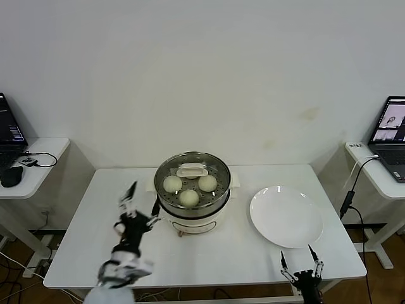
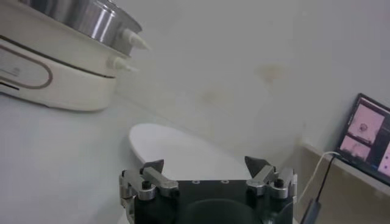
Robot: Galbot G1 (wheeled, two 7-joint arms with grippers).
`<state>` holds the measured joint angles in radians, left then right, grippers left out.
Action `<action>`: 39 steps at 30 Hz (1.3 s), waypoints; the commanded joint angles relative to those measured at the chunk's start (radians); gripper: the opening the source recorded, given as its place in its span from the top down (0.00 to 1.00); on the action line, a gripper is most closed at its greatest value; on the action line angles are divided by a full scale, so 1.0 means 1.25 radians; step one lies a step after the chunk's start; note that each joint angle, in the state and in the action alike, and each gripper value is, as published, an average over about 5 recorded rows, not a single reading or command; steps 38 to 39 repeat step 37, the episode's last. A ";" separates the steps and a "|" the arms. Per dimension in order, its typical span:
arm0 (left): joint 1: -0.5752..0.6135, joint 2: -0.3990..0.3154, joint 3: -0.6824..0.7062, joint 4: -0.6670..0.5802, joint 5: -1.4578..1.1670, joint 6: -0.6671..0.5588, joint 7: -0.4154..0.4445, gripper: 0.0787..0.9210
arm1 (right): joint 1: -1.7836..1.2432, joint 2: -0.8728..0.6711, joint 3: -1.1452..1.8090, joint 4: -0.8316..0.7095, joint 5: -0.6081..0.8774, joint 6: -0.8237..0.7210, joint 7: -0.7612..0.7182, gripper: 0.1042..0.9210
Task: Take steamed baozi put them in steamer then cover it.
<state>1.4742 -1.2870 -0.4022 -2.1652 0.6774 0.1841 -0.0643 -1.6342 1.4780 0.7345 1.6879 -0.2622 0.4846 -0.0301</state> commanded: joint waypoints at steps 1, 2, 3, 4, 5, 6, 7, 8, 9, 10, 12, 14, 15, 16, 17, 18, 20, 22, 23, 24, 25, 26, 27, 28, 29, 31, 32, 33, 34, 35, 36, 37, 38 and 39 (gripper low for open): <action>0.302 0.063 -0.167 0.049 -0.809 -0.319 -0.157 0.12 | -0.045 -0.046 -0.026 0.058 0.140 -0.027 -0.036 0.12; 0.307 0.060 -0.163 0.066 -0.808 -0.341 -0.154 0.12 | -0.053 -0.050 -0.027 0.067 0.155 -0.041 -0.046 0.12; 0.307 0.056 -0.160 0.078 -0.808 -0.354 -0.152 0.12 | -0.061 -0.054 -0.027 0.076 0.168 -0.053 -0.054 0.12; 0.307 0.052 -0.157 0.085 -0.807 -0.363 -0.149 0.12 | -0.068 -0.056 -0.027 0.084 0.179 -0.064 -0.063 0.12; 0.307 0.049 -0.155 0.092 -0.806 -0.370 -0.146 0.12 | -0.074 -0.058 -0.027 0.092 0.189 -0.075 -0.070 0.12; 0.306 0.046 -0.153 0.097 -0.807 -0.375 -0.143 0.12 | -0.079 -0.058 -0.028 0.099 0.196 -0.083 -0.076 0.12; 0.304 0.042 -0.153 0.101 -0.809 -0.376 -0.141 0.12 | -0.084 -0.057 -0.028 0.106 0.202 -0.089 -0.081 0.12; 0.302 0.037 -0.152 0.106 -0.813 -0.377 -0.137 0.12 | -0.088 -0.056 -0.028 0.111 0.206 -0.096 -0.084 0.12; 0.299 0.033 -0.152 0.110 -0.818 -0.379 -0.134 0.12 | -0.091 -0.054 -0.029 0.117 0.211 -0.103 -0.087 0.12; 0.297 0.029 -0.152 0.115 -0.823 -0.382 -0.131 0.12 | -0.095 -0.053 -0.031 0.123 0.218 -0.110 -0.090 0.12; 0.296 0.024 -0.151 0.123 -0.829 -0.386 -0.126 0.12 | -0.101 -0.051 -0.033 0.132 0.225 -0.119 -0.094 0.12; 0.295 0.019 -0.148 0.127 -0.829 -0.388 -0.120 0.12 | -0.105 -0.050 -0.033 0.141 0.233 -0.122 -0.098 0.12; 0.293 0.016 -0.146 0.129 -0.829 -0.386 -0.116 0.12 | -0.107 -0.050 -0.032 0.145 0.236 -0.123 -0.099 0.12; 0.290 0.012 -0.144 0.130 -0.828 -0.384 -0.111 0.12 | -0.109 -0.050 -0.032 0.149 0.239 -0.125 -0.100 0.12; 0.287 0.008 -0.142 0.130 -0.825 -0.381 -0.103 0.12 | -0.111 -0.049 -0.033 0.153 0.243 -0.127 -0.101 0.12; 0.284 0.003 -0.140 0.130 -0.820 -0.378 -0.097 0.12 | -0.112 -0.049 -0.033 0.156 0.246 -0.129 -0.102 0.12; 0.280 -0.006 -0.136 0.126 -0.807 -0.370 -0.085 0.12 | -0.115 -0.046 -0.035 0.162 0.249 -0.135 -0.104 0.12; 0.278 -0.013 -0.134 0.124 -0.795 -0.365 -0.078 0.12 | -0.117 -0.043 -0.038 0.168 0.250 -0.144 -0.107 0.12; 0.276 -0.016 -0.133 0.124 -0.789 -0.363 -0.076 0.12 | -0.118 -0.042 -0.041 0.171 0.249 -0.149 -0.109 0.12; 0.275 -0.017 -0.132 0.126 -0.785 -0.361 -0.074 0.12 | -0.119 -0.041 -0.043 0.173 0.249 -0.152 -0.110 0.12; 0.274 -0.018 -0.133 0.128 -0.781 -0.361 -0.073 0.12 | -0.119 -0.040 -0.045 0.175 0.248 -0.154 -0.111 0.12; 0.273 -0.019 -0.133 0.130 -0.778 -0.360 -0.073 0.12 | -0.119 -0.039 -0.047 0.177 0.248 -0.156 -0.111 0.12; 0.272 -0.020 -0.134 0.133 -0.775 -0.360 -0.072 0.12 | -0.119 -0.037 -0.049 0.179 0.248 -0.158 -0.110 0.12; 0.272 -0.020 -0.135 0.134 -0.773 -0.359 -0.071 0.12 | -0.118 -0.035 -0.050 0.179 0.247 -0.158 -0.108 0.12; 0.273 -0.020 -0.135 0.135 -0.772 -0.359 -0.071 0.12 | -0.117 -0.033 -0.051 0.179 0.247 -0.160 -0.107 0.12; 0.275 -0.020 -0.137 0.134 -0.771 -0.360 -0.070 0.12 | -0.117 -0.032 -0.053 0.179 0.246 -0.162 -0.106 0.12; 0.276 -0.020 -0.137 0.133 -0.770 -0.360 -0.070 0.12 | -0.117 -0.032 -0.054 0.178 0.245 -0.164 -0.105 0.12; 0.277 -0.019 -0.138 0.133 -0.770 -0.360 -0.070 0.12 | -0.117 -0.032 -0.055 0.177 0.244 -0.165 -0.105 0.12; 0.278 -0.019 -0.139 0.132 -0.770 -0.360 -0.070 0.12 | -0.118 -0.032 -0.055 0.177 0.243 -0.165 -0.105 0.12; 0.279 -0.018 -0.139 0.132 -0.769 -0.360 -0.070 0.12 | -0.119 -0.032 -0.055 0.178 0.242 -0.166 -0.105 0.12; 0.280 -0.017 -0.139 0.132 -0.769 -0.360 -0.070 0.12 | -0.119 -0.032 -0.055 0.178 0.242 -0.166 -0.105 0.12; 0.280 -0.017 -0.139 0.131 -0.768 -0.360 -0.070 0.12 | -0.120 -0.032 -0.055 0.179 0.242 -0.166 -0.105 0.12; 0.280 -0.017 -0.139 0.131 -0.768 -0.360 -0.070 0.12 | -0.120 -0.032 -0.055 0.179 0.242 -0.166 -0.105 0.12; 0.280 -0.017 -0.139 0.131 -0.768 -0.360 -0.070 0.12 | -0.120 -0.032 -0.055 0.179 0.242 -0.166 -0.105 0.12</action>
